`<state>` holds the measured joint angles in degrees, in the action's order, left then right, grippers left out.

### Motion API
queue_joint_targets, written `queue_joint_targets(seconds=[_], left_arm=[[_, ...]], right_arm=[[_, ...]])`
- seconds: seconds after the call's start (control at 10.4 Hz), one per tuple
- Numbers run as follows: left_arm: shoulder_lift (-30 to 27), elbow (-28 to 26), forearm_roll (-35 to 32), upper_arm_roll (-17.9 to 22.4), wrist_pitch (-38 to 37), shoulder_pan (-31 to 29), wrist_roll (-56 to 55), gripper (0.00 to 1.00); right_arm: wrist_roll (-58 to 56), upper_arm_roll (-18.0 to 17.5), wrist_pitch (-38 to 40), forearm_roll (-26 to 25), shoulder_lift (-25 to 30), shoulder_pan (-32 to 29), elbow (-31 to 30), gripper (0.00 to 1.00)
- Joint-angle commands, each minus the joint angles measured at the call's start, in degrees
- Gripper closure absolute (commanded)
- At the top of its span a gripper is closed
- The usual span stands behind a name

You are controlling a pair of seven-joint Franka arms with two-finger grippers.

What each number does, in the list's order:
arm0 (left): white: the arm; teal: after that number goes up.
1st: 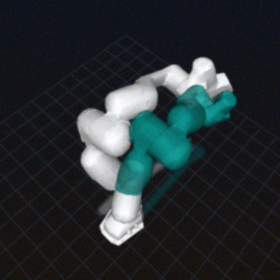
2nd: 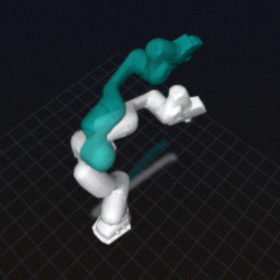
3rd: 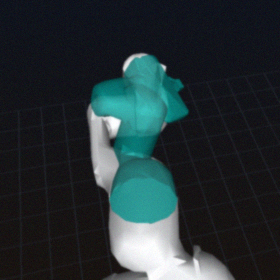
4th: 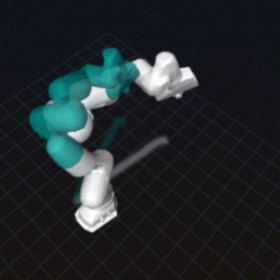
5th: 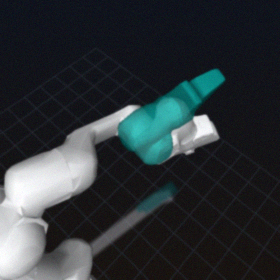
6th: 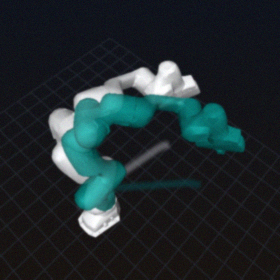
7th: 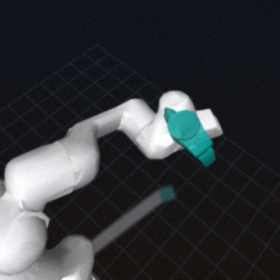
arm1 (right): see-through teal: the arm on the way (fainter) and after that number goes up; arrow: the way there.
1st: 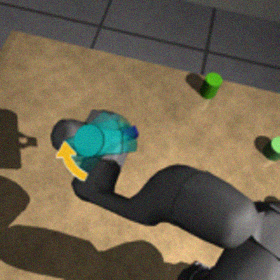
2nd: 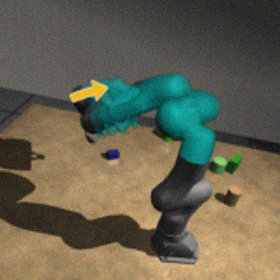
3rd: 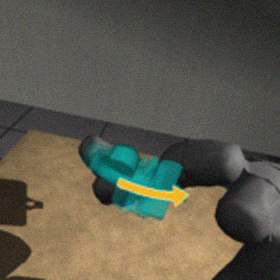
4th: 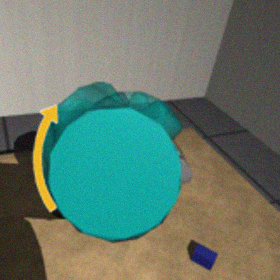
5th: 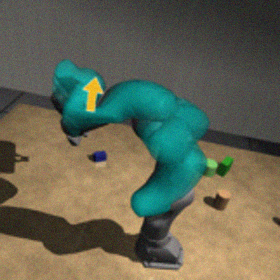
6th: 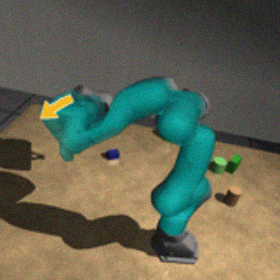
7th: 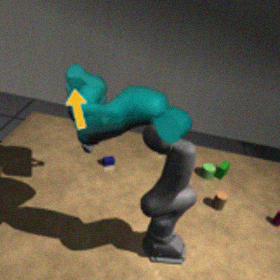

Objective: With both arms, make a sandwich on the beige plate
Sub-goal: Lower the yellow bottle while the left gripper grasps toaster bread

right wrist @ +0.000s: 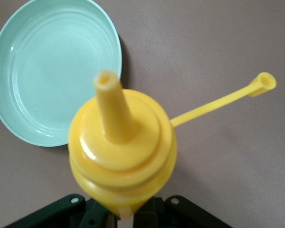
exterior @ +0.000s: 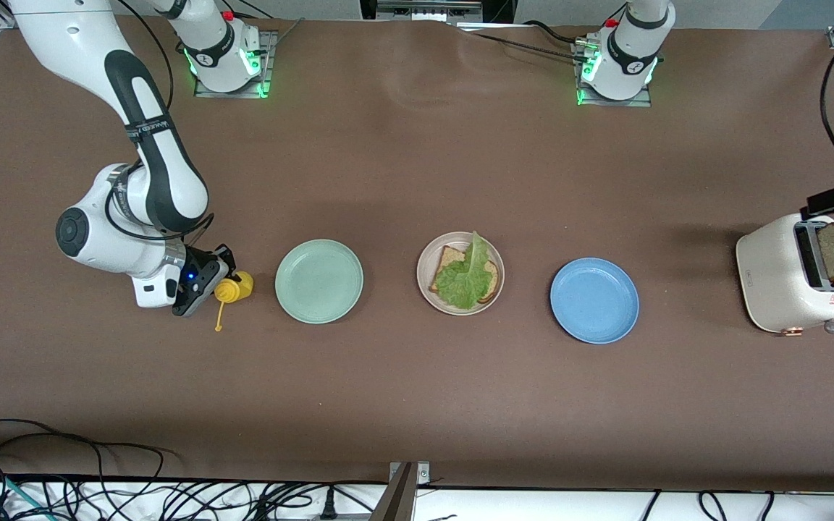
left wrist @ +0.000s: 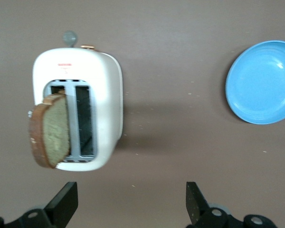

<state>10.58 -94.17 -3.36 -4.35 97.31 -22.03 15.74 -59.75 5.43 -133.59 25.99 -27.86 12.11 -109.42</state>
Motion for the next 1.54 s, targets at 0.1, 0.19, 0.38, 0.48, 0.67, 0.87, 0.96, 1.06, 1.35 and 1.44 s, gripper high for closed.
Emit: queue_joint_targets(seconds=[0.1, 0.19, 0.38, 0.48, 0.67, 0.87, 0.96, 1.06, 1.35, 1.44], left_arm=[[5.4, 1.36, -4.46, -0.57, 4.9, -5.02, 9.9, 0.0], [6.9, 1.45, -4.81, -0.66, 6.39, -6.35, 11.41, 0.0], [8.93, 1.27, -5.16, -0.66, 7.81, -8.02, 13.52, 0.0], [10.24, 1.36, -4.73, -0.66, 7.9, -8.9, 14.05, 0.0], [11.48, 1.36, -4.38, -0.66, 8.07, -10.49, 14.15, 0.31], [12.18, 1.44, -3.42, -0.66, 7.9, -10.67, 14.06, 0.87], [12.27, 1.71, -3.32, -0.66, 7.9, -11.11, 14.06, 1.0], [12.1, 1.88, -3.06, -0.66, 7.98, -11.37, 14.06, 1.0], [11.92, 3.45, -2.0, -0.66, 7.37, -11.99, 13.97, 1.0], [11.66, 4.16, -2.0, -0.83, 6.41, -11.9, 13.88, 1.0]], right_arm=[[-1.68, -0.95, -2.19, 1.52, -1.05, -0.95, 0.09, 1.0], [-1.68, -0.95, -2.28, 1.52, -1.32, -0.87, 0.17, 1.0], [-1.51, -0.95, -2.28, 1.52, -1.41, -0.86, 0.17, 0.59], [-1.42, -0.95, -2.2, 1.52, -1.32, -0.86, 0.09, 0.38], [-0.8, -1.03, -1.32, 1.52, -0.8, -0.78, 0.09, 0.13], [-0.63, -1.03, 0.43, 1.61, -0.1, -0.86, 0.17, 0.0], [0.16, -0.95, 0.88, 1.52, 0.6, -0.86, 0.09, 0.0], [1.21, -0.95, 2.1, 1.61, 1.39, -0.86, 0.09, 0.0], [4.2, 0.01, 6.84, 1.26, 3.77, -1.21, 0.09, 0.0], [4.21, 1.06, 8.86, 1.17, 4.3, -1.3, 0.17, 0.0]])
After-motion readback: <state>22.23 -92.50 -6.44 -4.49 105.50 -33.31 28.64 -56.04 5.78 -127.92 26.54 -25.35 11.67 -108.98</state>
